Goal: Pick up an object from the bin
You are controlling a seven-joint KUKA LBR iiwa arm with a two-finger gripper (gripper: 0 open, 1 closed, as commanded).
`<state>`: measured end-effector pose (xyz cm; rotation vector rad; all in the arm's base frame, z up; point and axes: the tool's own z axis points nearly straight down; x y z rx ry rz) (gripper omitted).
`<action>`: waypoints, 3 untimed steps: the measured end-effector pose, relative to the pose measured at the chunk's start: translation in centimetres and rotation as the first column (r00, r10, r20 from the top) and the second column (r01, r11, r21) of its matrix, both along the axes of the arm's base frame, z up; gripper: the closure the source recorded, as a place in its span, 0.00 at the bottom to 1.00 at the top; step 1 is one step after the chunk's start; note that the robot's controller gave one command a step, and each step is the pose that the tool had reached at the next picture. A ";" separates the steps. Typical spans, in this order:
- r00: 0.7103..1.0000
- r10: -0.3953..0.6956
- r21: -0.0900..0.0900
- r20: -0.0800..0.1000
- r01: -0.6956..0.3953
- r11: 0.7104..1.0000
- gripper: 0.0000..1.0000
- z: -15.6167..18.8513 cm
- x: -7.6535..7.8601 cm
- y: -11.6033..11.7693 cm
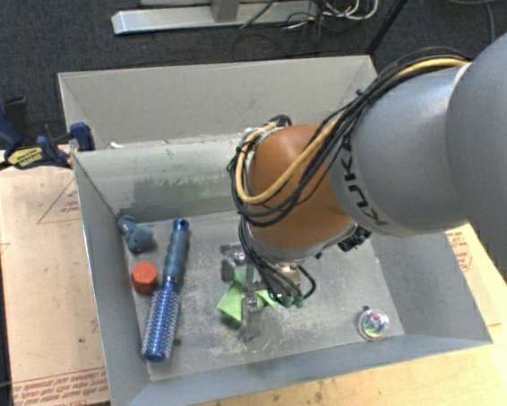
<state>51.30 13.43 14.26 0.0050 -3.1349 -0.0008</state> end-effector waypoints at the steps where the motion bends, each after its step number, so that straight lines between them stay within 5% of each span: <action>1: 0.976 0.219 0.000 0.006 -0.219 0.976 0.00 -7.4 4.4 -3.4; 2: 0.975 0.220 0.001 0.009 -0.220 0.975 1.00 -7.2 4.5 -3.3; 3: 0.977 0.210 0.000 0.018 -0.211 0.978 1.00 7.4 4.0 -1.8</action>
Offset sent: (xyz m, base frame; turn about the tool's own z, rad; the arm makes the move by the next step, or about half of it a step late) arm 0.0437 -0.0337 -0.0726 -0.2242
